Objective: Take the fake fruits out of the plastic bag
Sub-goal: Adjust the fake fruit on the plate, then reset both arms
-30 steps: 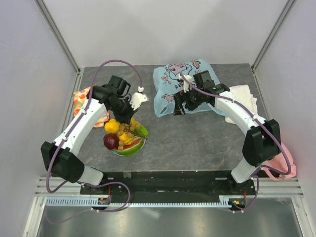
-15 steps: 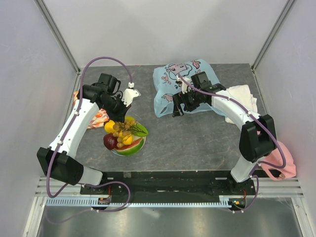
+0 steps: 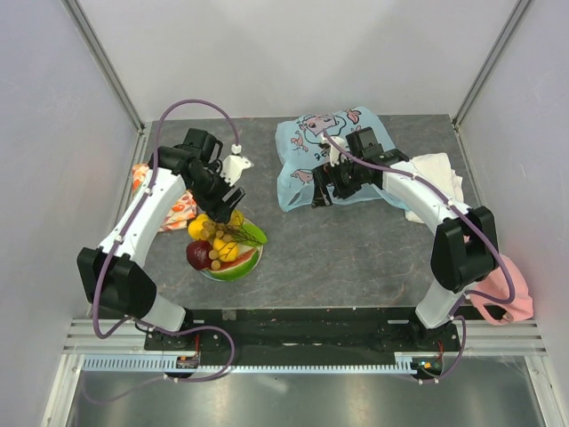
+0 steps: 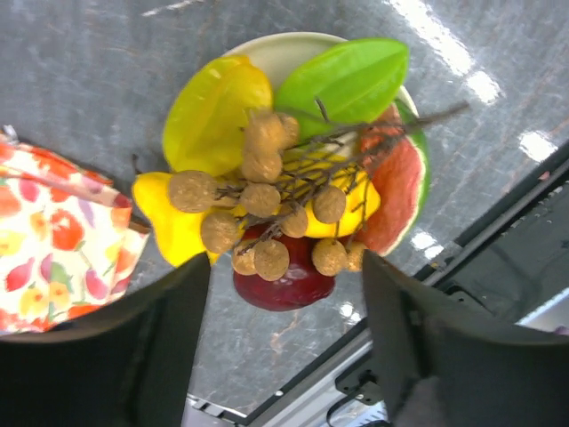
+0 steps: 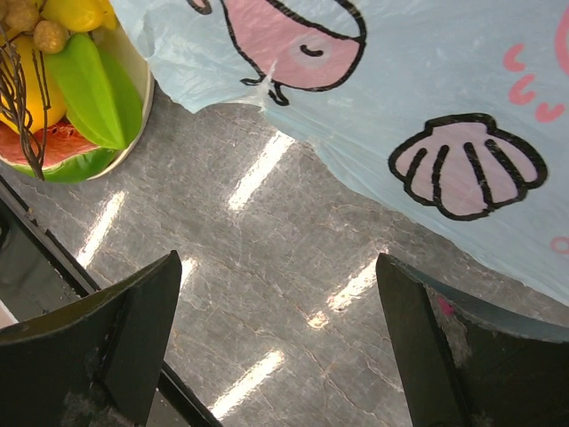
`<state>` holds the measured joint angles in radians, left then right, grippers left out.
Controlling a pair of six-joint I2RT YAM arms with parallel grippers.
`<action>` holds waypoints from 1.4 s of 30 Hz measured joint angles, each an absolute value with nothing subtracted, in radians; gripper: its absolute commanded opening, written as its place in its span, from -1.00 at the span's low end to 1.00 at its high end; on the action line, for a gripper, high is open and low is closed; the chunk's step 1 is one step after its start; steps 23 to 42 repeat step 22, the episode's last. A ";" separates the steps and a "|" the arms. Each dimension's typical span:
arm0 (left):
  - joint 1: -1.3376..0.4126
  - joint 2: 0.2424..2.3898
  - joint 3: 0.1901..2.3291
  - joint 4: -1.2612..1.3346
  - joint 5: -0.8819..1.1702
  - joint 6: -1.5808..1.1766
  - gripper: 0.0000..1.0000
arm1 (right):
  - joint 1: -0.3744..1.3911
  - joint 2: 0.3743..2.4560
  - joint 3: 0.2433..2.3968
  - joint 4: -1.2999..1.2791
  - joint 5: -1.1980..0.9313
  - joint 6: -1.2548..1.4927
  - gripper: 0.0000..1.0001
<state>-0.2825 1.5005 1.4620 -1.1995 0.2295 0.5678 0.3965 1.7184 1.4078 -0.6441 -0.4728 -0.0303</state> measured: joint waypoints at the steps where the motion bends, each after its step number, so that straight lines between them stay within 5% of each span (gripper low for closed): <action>1: -0.282 1.501 1.468 -1.197 0.222 0.564 0.99 | 0.395 1.718 1.409 -0.643 -0.469 -0.030 0.96; 22: -0.282 1.449 1.720 -0.953 0.238 0.297 0.99 | 0.382 1.672 1.456 -0.640 -0.283 0.004 0.96; 42: -0.282 1.449 1.720 -0.953 0.238 0.297 0.99 | 0.382 1.672 1.456 -0.640 -0.283 0.004 0.96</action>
